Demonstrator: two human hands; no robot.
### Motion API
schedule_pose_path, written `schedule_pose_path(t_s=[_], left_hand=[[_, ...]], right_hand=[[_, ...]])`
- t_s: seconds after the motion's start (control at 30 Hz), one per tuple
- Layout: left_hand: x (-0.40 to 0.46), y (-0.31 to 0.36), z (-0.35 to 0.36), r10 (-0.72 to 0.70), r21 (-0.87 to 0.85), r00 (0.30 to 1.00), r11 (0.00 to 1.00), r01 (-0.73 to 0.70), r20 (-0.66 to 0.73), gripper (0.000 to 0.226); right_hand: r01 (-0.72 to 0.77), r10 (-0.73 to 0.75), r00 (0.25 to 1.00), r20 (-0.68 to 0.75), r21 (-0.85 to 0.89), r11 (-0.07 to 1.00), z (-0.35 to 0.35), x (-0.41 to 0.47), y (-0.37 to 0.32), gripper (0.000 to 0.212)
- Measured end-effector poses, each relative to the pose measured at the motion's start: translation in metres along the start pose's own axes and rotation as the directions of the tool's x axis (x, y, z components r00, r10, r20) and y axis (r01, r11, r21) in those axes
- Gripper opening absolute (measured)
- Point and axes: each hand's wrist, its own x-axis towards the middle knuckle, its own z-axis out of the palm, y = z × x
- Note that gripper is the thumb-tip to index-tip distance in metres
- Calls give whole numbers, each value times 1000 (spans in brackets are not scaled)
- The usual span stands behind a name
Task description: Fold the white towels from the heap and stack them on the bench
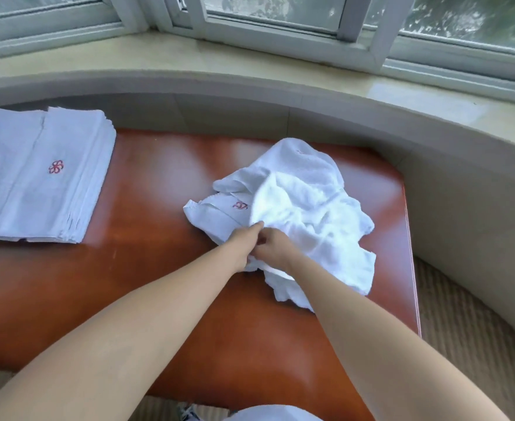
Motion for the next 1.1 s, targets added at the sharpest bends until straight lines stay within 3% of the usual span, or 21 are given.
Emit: schedule_pose_path(t_s=[0.07, 0.17, 0.3, 0.47, 0.63, 0.73, 0.83, 1.0, 1.1], left_hand=[[1, -3, -31, 68, -15, 993, 997, -70, -96, 29], [-4, -15, -83, 94, -51, 987, 994, -101, -133, 22], [-9, -46, -148, 132, 39, 971, 991, -127, -199, 21], [-21, -102, -239, 112, 151, 951, 986, -71, -287, 26], [-30, -171, -317, 32, 239, 934, 969, 58, -355, 34], [-33, -201, -340, -45, 291, 945, 946, 145, -325, 33], [-37, -220, -349, -104, 325, 963, 928, 184, -249, 28], [-29, -239, -352, -118, 304, 980, 939, 162, -158, 27], [-16, -239, -350, -89, 322, 984, 937, 134, -151, 21]], right_hand=[[58, -58, 997, 56, 3, 998, 24, -4, -18, 10], [66, -58, 994, 93, -83, 994, 41, -10, -28, 19], [-49, 39, 998, -56, -190, 981, 52, -15, -23, 18], [-238, 218, 971, -94, -353, 905, 85, -28, -15, 19], [-267, 266, 961, -72, -475, 838, 134, -47, -9, 14], [-284, 285, 956, -65, -439, 853, 161, -49, -5, 9], [-307, 313, 949, -48, -384, 871, 181, -43, -2, 37], [-322, 366, 930, 35, -404, 856, 207, -32, 5, 54], [-362, 375, 927, -35, -356, 862, 218, -19, 14, 62]])
